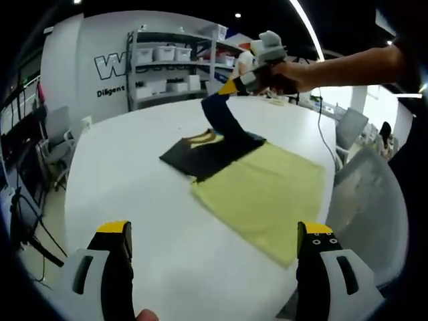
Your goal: Fold the garment on the visible template until the final outline fits inside the template.
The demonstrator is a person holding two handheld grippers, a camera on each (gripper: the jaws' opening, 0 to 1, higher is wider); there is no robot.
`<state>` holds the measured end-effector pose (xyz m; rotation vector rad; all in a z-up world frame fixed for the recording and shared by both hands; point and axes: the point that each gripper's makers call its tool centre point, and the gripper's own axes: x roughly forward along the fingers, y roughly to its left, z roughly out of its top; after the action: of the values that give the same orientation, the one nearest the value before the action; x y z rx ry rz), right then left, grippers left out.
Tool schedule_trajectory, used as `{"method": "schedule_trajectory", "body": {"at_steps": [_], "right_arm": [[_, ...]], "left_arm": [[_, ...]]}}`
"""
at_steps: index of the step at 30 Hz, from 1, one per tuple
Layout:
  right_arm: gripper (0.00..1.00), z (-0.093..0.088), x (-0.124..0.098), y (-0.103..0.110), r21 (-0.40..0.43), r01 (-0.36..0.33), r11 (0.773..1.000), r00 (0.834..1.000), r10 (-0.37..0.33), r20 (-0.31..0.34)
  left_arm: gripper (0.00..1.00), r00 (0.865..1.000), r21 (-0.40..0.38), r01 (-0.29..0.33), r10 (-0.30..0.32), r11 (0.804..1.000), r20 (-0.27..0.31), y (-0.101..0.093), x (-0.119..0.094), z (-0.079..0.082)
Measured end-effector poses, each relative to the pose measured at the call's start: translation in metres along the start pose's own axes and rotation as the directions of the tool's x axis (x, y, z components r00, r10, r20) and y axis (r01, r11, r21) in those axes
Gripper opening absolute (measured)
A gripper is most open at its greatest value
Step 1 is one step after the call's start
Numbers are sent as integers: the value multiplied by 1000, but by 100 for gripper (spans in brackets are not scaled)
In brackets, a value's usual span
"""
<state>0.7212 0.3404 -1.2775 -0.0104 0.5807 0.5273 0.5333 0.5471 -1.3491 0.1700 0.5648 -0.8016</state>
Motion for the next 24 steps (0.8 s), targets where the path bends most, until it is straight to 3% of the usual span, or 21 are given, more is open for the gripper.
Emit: {"method": "schedule_trajectory", "body": {"at_steps": [11,24], "right_arm": [[0,-24,18,10,31,3,1000,999,-1,-45],[0,-37,38,14,45,-17,999,996,21,-91]], "left_arm": [[99,1000,23,9,-9,1000,-3,-2,-1,-4],[99,1000,4,-5,5,1000,-8,4,-5,-9]]}}
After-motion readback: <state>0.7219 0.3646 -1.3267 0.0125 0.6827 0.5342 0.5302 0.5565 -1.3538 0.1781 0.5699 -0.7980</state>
